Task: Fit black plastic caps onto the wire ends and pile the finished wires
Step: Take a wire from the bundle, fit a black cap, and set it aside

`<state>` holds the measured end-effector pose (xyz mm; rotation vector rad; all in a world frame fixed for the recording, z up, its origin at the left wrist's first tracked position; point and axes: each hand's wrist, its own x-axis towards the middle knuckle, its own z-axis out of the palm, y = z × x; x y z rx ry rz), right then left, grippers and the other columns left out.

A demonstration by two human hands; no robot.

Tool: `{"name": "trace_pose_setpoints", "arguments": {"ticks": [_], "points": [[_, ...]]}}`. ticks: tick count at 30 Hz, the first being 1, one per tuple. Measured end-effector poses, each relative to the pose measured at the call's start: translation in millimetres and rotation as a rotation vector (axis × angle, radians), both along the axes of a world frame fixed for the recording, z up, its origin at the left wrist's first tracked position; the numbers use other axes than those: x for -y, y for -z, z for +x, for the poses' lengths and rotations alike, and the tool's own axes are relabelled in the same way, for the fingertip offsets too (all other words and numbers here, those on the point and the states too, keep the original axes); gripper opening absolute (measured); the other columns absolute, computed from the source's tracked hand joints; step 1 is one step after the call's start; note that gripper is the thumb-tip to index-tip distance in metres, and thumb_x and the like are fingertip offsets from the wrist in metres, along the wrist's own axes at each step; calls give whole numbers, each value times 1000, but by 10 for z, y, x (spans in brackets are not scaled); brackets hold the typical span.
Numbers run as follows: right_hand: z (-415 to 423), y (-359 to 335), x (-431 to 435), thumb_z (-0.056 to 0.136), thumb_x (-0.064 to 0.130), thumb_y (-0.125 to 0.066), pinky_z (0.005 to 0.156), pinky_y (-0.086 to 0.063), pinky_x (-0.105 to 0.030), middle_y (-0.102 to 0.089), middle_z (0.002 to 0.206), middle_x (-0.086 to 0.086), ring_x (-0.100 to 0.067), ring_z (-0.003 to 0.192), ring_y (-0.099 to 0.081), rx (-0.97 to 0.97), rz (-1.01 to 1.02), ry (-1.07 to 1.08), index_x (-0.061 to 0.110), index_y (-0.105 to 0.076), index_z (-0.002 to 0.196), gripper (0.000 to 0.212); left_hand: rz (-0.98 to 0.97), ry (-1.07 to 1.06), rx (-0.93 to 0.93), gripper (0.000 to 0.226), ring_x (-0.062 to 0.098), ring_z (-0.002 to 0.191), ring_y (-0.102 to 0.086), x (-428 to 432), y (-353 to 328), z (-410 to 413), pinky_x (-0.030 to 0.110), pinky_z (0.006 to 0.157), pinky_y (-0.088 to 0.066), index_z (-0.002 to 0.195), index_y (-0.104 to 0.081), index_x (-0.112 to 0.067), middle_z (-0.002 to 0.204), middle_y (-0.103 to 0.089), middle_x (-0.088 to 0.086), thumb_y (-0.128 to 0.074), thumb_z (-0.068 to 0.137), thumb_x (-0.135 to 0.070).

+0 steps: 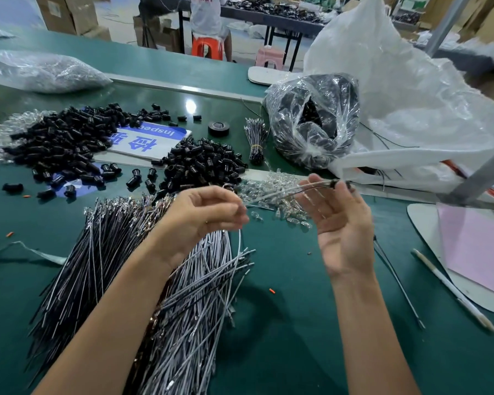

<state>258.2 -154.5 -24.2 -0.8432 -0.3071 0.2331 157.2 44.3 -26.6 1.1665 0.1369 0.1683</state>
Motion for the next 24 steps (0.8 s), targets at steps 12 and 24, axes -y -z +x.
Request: {"name": "trace_pose_setpoints", "arguments": {"ticks": [12, 24], "points": [[-367, 19, -312, 83, 1, -74, 62, -57, -24, -75, 75, -8, -22, 65, -73, 333, -619, 28, 9, -66, 106, 26, 155, -242, 117, 23, 13, 75, -71, 424, 6, 72, 20, 70, -55, 93, -78, -19, 80, -76, 6, -76, 69, -22], [-393, 56, -319, 85, 6, -73, 58, -53, -17, -72, 67, 3, -12, 58, -69, 487, -717, 148, 22, -74, 79, 17, 80, -324, 272, 26, 10, 83, -71, 477, 46, 88, 17, 75, -53, 98, -68, -8, 88, -77, 3, -72, 73, -10]]}}
